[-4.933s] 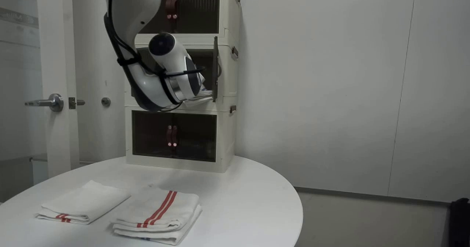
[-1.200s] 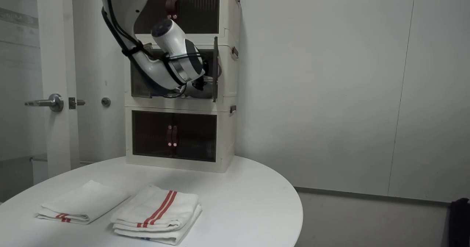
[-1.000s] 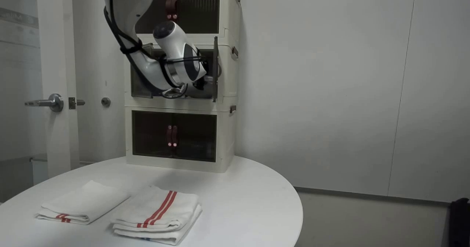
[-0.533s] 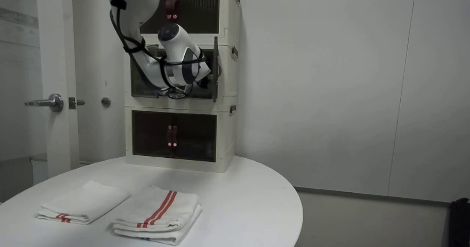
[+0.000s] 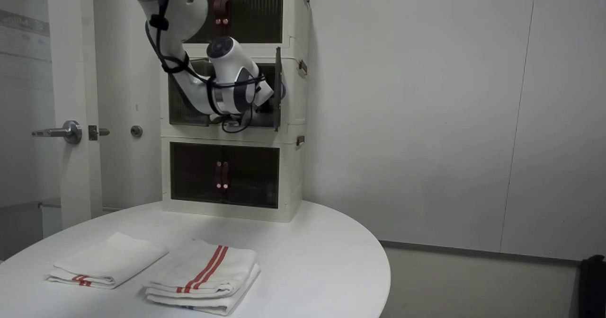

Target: Pick up the white and blue towel from the table and put it in the open cabinet

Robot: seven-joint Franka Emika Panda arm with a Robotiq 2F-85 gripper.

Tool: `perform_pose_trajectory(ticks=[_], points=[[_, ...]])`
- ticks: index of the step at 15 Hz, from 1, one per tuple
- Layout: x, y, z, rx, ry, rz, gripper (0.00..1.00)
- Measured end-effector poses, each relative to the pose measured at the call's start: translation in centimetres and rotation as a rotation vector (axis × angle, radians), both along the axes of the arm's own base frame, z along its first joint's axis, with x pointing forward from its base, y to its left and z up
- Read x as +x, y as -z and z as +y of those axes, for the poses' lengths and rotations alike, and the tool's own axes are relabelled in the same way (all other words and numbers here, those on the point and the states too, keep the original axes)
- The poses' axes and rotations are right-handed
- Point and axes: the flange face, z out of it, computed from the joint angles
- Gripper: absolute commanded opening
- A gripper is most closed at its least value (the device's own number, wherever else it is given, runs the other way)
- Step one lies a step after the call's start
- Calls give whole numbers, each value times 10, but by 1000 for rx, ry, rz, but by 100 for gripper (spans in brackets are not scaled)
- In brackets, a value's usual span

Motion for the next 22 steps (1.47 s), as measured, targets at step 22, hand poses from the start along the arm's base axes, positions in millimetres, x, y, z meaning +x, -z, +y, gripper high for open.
perform_pose_trajectory(ticks=[22], points=[[-99, -32, -8, -325, 5, 261, 100]])
